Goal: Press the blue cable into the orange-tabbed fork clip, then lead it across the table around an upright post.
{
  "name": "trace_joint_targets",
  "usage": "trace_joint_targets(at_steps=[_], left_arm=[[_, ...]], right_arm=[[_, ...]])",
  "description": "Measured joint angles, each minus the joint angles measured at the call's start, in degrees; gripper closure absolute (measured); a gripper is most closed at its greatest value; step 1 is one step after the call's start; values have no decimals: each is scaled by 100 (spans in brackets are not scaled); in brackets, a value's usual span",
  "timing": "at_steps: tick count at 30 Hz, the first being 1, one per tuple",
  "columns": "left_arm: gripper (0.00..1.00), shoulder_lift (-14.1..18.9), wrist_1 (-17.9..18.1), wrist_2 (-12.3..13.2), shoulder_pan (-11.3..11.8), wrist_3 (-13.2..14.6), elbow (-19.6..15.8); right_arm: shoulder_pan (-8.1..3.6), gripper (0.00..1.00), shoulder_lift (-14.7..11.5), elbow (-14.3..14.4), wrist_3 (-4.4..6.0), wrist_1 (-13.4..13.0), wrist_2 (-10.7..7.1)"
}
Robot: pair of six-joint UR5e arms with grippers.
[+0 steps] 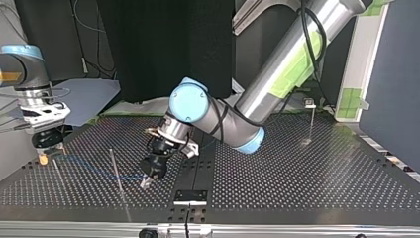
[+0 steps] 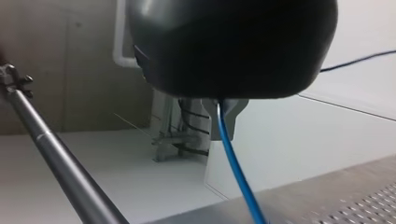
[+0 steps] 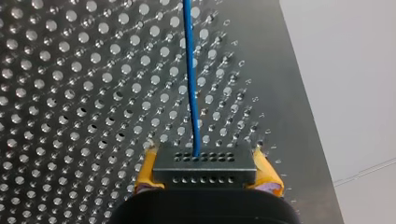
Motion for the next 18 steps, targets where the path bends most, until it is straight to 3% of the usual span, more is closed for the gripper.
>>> trace_joint_targets(at_steps=[18], left_arm=[[99,-456,302,153,37,-120,1]], right_arm=[[25,100,346,-126,15,-276,-28]])
